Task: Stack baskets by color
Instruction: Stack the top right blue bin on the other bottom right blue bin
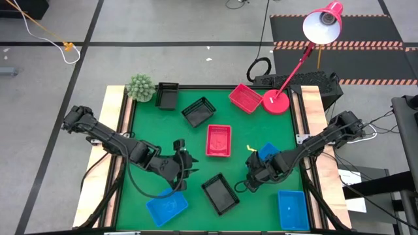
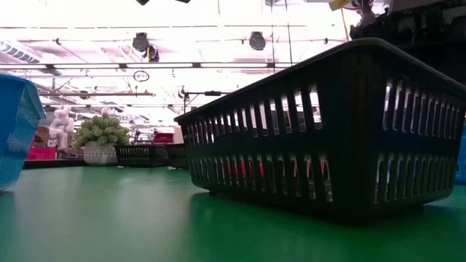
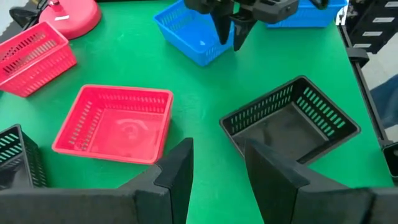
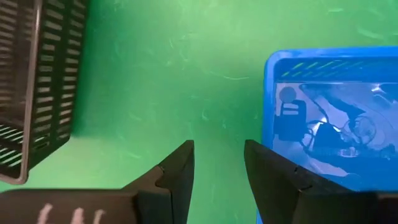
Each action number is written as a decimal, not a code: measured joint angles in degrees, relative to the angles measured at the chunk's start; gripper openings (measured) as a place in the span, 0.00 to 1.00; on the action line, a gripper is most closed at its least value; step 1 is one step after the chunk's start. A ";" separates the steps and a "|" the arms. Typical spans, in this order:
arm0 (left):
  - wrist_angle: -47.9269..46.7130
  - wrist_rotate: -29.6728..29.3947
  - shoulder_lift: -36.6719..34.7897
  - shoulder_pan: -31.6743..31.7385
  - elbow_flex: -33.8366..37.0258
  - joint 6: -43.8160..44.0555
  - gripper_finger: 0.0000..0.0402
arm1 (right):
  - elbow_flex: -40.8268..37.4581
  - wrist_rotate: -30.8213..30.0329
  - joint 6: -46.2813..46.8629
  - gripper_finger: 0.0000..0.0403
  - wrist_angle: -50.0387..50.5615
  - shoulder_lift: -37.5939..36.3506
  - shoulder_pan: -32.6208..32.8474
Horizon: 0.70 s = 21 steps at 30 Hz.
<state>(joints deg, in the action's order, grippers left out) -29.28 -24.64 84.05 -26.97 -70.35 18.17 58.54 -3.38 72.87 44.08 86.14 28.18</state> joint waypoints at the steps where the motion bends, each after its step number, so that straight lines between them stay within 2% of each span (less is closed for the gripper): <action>1: 0.02 -0.03 0.00 -0.20 0.00 0.00 0.37 | -0.02 1.42 0.12 0.34 -0.52 -0.30 0.00; 5: 0.08 -0.03 0.00 -0.93 0.00 0.02 0.37 | 0.00 5.14 0.64 0.34 -2.52 -2.48 0.04; 10: 1.64 -0.03 0.00 -1.35 0.01 0.02 0.37 | 0.03 5.04 1.60 0.34 -1.85 -6.32 0.04; 21: 2.08 -0.03 0.00 -1.61 0.00 1.22 0.37 | 0.03 5.03 5.07 0.34 9.15 -8.32 -0.31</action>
<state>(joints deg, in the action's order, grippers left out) -27.20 -24.67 84.05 -28.58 -70.35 19.39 58.57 1.65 77.93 53.23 77.82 27.87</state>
